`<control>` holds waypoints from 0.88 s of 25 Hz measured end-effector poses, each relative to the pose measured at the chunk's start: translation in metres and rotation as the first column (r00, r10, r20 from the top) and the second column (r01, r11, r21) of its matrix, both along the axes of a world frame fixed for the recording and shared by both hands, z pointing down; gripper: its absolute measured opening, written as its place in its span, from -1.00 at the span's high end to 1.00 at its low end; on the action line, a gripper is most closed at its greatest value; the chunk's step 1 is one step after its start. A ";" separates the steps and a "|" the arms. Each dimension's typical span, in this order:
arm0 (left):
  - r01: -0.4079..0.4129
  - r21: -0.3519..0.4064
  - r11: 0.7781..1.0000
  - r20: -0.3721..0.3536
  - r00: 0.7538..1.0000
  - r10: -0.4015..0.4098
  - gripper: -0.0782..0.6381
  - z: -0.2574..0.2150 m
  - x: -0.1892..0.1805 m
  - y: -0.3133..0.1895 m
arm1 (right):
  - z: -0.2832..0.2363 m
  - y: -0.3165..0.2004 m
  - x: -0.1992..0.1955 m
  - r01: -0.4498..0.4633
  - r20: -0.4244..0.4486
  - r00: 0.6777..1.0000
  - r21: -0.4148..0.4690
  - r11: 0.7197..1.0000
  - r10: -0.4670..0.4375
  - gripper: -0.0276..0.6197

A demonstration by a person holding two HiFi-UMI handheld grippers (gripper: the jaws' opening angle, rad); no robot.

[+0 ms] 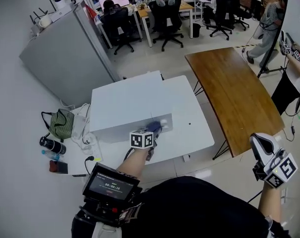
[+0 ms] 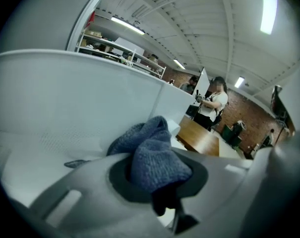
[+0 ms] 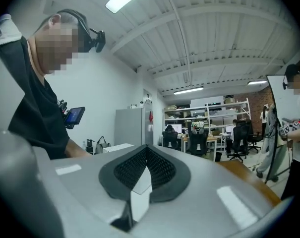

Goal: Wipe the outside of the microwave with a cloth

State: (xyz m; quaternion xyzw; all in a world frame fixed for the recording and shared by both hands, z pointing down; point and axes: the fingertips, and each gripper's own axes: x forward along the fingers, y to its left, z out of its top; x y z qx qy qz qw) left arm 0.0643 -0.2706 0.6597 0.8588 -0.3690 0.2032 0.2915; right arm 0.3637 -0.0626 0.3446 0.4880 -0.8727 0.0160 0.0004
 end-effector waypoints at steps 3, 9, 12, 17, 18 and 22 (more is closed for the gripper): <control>0.008 0.017 1.000 0.013 1.000 -0.008 0.63 -0.002 -0.008 0.001 | 0.000 0.007 0.004 -0.005 0.001 1.000 0.003 1.000 0.005 0.90; 0.065 0.021 0.998 -0.029 0.997 -0.065 0.63 -0.003 -0.084 0.017 | -0.007 0.001 -0.076 0.082 -0.015 0.997 0.022 0.996 -0.081 0.90; 0.132 0.011 0.991 -0.027 0.991 -0.132 0.63 0.007 -0.174 0.028 | -0.010 -0.007 -0.148 0.152 -0.038 0.988 0.022 0.988 -0.151 0.90; 0.244 -0.009 0.970 0.001 0.970 -0.244 0.63 0.028 -0.314 0.033 | -0.025 -0.018 -0.268 0.247 -0.016 0.969 0.027 0.969 -0.246 0.90; 0.258 -0.013 0.966 0.001 0.966 -0.258 0.63 0.032 -0.329 0.032 | -0.029 -0.018 -0.286 0.259 -0.008 0.966 0.025 0.966 -0.259 0.90; 0.247 -0.025 0.969 -0.003 0.969 -0.247 0.63 0.044 -0.342 0.022 | -0.030 -0.015 -0.312 0.251 -0.024 0.968 -0.001 0.968 -0.251 0.90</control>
